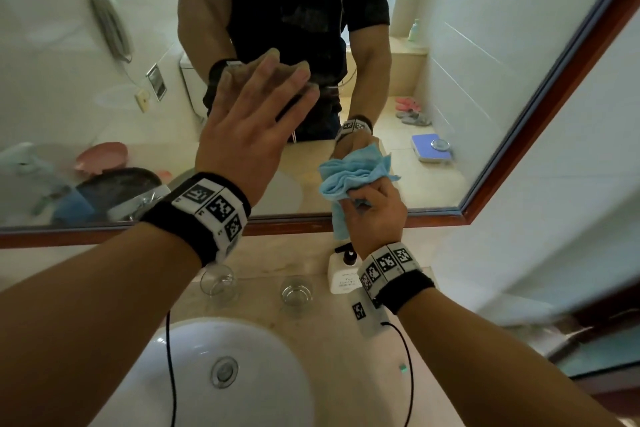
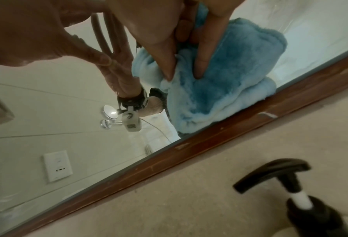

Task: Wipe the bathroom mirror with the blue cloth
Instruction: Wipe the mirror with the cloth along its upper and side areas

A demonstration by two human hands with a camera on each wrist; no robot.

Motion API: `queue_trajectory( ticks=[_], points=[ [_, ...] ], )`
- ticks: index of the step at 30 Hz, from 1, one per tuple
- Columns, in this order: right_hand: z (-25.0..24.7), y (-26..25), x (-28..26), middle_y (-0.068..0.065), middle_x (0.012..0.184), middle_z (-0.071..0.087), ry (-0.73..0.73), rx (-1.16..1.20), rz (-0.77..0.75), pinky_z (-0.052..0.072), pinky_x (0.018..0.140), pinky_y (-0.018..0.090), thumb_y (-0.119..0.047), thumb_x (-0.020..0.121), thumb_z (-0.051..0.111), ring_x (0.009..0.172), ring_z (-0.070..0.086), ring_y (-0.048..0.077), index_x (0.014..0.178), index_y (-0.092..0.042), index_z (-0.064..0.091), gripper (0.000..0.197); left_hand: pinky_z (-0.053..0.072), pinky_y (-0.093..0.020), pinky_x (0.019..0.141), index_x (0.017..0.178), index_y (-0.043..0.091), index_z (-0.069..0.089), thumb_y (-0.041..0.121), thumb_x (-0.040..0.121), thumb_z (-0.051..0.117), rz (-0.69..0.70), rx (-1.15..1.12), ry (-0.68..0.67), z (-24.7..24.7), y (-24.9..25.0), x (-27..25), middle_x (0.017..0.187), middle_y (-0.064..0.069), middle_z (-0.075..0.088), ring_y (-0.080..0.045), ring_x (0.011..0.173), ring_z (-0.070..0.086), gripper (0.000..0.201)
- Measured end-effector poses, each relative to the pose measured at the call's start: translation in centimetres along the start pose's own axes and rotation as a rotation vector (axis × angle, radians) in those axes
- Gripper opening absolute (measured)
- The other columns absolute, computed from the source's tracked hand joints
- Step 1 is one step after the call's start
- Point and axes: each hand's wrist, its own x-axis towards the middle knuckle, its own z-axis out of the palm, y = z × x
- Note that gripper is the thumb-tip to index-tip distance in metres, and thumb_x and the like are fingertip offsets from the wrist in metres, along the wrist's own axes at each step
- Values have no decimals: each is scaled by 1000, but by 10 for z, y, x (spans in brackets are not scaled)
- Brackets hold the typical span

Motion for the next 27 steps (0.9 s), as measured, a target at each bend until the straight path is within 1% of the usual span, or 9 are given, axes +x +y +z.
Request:
queue_trajectory(
  ticks=[5, 8, 10, 14, 16, 18, 20, 24, 27],
  points=[
    [-33, 26, 9, 4, 97, 65, 47, -28, 72, 55, 73, 33, -10, 68, 84, 87, 63, 24, 72, -12, 71, 14, 10, -62, 117, 151, 21, 32, 9, 89, 60, -8, -23, 6, 3, 2, 0, 161, -2, 22, -32, 150, 12, 69],
    [-51, 41, 15, 5, 103, 66, 49, -55, 136, 50, 78, 24, -12, 69, 85, 92, 63, 21, 77, -9, 72, 15, -6, -51, 119, 150, 19, 36, 22, 93, 41, -15, -37, 5, 4, 2, 2, 160, -5, 26, -33, 149, 12, 58],
    [-59, 47, 18, 5, 101, 66, 78, -57, 160, 48, 77, 22, -12, 69, 86, 91, 64, 20, 77, -8, 73, 16, -10, -45, 118, 148, 17, 40, 23, 93, 37, -10, -50, 11, 4, 1, 3, 158, -8, 30, -32, 147, 14, 56],
    [-62, 51, 19, 3, 105, 64, 73, -42, 227, 54, 83, 31, -17, 71, 85, 94, 62, 18, 80, -10, 73, 17, 4, -58, 117, 148, 19, 36, 25, 93, 40, -7, -88, 14, 5, 1, 2, 159, -7, 28, -34, 147, 17, 56],
    [-60, 51, 18, 2, 105, 64, 73, -45, 237, 55, 85, 36, -18, 72, 84, 94, 61, 18, 80, -11, 72, 16, 16, -66, 114, 147, 19, 35, 17, 92, 53, 4, -103, 33, 10, -2, 3, 158, -8, 27, -36, 146, 21, 58],
    [-57, 50, 17, 2, 103, 65, 79, -36, 234, 55, 84, 40, -18, 73, 84, 92, 61, 17, 79, -11, 72, 15, 22, -67, 111, 146, 19, 37, 12, 90, 62, 7, -116, 58, 15, -4, 4, 156, -9, 29, -36, 145, 25, 62],
    [-53, 45, 15, 2, 102, 65, 77, -32, 224, 55, 84, 37, -18, 73, 84, 90, 61, 15, 78, -10, 72, 16, 23, -68, 110, 146, 20, 35, 10, 90, 64, 8, -130, 78, 17, -4, 5, 157, -5, 28, -36, 145, 24, 64],
    [-30, 32, 7, 4, 96, 67, 57, -30, 138, 51, 77, 21, -16, 69, 86, 85, 62, 16, 75, -9, 72, 17, 24, -66, 110, 148, 22, 32, 7, 89, 64, 1, -74, 67, 13, -2, 1, 159, -1, 25, -32, 148, 19, 69],
    [-8, 19, -2, 4, 91, 68, 57, 20, 91, 47, 75, 10, -14, 67, 87, 82, 63, 14, 73, -9, 73, 17, 23, -64, 111, 149, 22, 36, 8, 95, 50, 1, -74, 63, 12, -3, 1, 159, -2, 27, -31, 148, 20, 58]
  ],
)
